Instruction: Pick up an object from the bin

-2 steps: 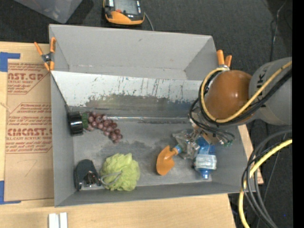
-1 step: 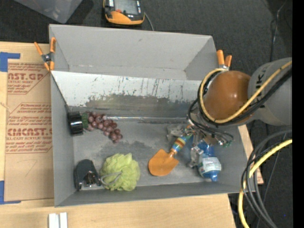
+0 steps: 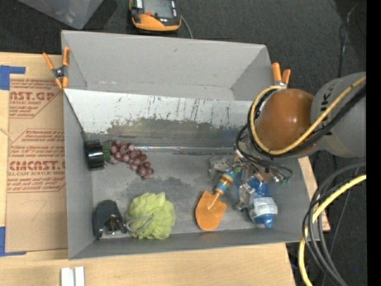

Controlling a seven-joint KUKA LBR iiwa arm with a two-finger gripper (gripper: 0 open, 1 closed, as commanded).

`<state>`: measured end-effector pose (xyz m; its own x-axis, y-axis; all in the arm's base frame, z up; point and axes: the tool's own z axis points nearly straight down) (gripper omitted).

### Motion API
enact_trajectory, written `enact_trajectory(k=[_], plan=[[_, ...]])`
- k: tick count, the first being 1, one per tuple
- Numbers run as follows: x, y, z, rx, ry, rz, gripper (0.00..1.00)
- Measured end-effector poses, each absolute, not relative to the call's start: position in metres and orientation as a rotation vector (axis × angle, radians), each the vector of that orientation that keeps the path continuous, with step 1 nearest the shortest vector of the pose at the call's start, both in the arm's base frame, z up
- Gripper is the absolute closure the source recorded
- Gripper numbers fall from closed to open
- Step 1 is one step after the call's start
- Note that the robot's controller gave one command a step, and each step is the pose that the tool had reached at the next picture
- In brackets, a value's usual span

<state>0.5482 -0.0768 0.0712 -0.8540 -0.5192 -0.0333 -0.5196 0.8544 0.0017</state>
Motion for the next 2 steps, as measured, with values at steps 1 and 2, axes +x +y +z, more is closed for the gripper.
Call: enact_trajectory(k=[1, 2], plan=[[0.5370, -0.0963, 0.0830, -0.782, 3.006, 0.036, 1.00], [0.5370, -0.0963, 0.0830, -0.782, 3.006, 0.036, 1.00]])
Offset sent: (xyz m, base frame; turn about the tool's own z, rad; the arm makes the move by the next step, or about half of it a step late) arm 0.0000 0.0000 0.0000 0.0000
